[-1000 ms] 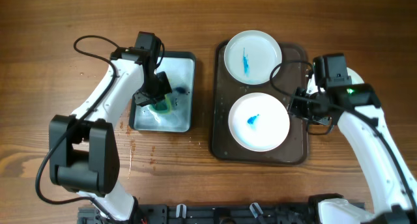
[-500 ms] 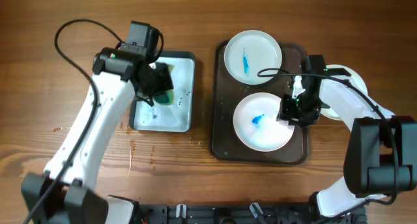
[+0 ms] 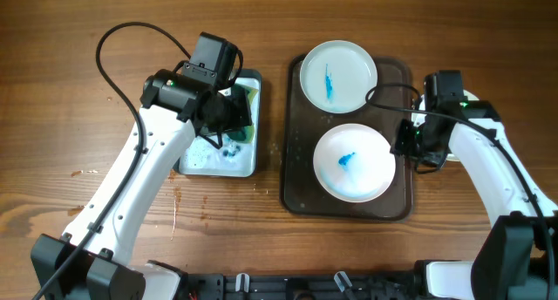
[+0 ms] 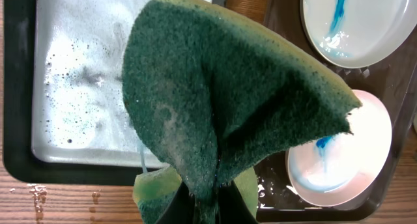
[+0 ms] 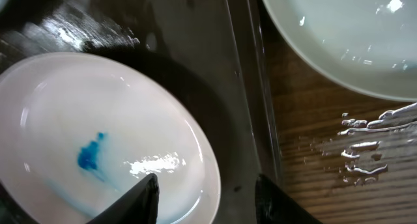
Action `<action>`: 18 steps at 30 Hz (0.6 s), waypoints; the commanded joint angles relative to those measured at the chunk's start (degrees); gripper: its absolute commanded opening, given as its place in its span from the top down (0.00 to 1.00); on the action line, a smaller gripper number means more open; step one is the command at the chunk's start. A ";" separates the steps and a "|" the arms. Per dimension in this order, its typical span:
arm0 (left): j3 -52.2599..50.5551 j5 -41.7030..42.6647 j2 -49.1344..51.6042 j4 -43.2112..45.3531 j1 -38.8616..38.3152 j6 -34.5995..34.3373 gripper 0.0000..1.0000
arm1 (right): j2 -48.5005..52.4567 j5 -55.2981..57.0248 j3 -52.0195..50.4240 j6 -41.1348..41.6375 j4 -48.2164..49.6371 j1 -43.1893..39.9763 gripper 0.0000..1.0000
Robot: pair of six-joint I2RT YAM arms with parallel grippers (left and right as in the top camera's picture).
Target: Clean dirty plates on tray and stack at the side
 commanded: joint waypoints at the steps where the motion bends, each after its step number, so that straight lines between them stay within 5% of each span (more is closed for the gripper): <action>1: 0.48 0.72 0.17 0.24 0.00 -0.55 0.96 | 2.78 -1.55 -7.30 1.09 6.75 0.09 0.53; 6: 0.48 1.68 0.17 0.48 -0.04 -0.59 0.96 | 3.23 -6.80 -10.49 -5.27 14.19 0.09 0.59; 11: 0.48 3.98 0.39 3.19 -0.26 -3.63 0.96 | 3.23 -8.55 -10.58 -8.50 18.49 1.33 0.95; 18: 0.48 6.05 4.20 8.09 -6.45 -10.91 0.96 | 3.23 -2.32 -10.58 -3.19 18.16 3.96 0.96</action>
